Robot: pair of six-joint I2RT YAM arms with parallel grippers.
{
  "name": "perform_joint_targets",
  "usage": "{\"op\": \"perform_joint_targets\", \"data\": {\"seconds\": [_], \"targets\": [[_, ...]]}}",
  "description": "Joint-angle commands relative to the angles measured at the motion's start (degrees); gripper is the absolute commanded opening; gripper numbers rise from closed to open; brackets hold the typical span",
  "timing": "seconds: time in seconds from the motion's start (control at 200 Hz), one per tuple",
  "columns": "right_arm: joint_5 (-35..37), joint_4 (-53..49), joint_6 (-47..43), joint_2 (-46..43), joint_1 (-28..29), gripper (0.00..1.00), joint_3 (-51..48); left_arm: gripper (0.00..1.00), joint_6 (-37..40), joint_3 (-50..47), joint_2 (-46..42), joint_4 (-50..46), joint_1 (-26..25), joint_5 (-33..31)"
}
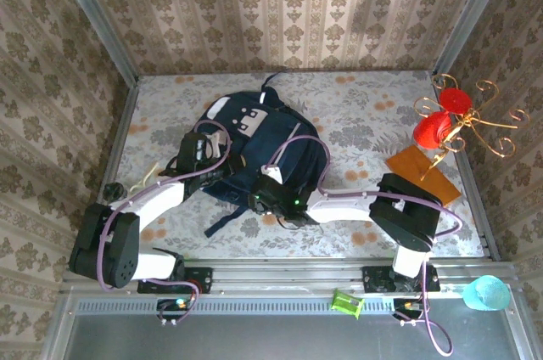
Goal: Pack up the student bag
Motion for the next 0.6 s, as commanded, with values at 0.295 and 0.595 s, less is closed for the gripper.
{"op": "perform_joint_targets", "data": {"seconds": [0.295, 0.595], "targets": [[8.38, 6.73, 4.06, 2.51, -1.51, 0.26, 3.54, 0.00, 0.04, 0.04, -2.49, 1.18, -0.75, 3.24], [10.61, 8.26, 5.19, -0.85, -1.60, 0.09, 0.48, 0.00, 0.36, 0.25, -1.76, 1.53, -0.81, 3.22]]}}
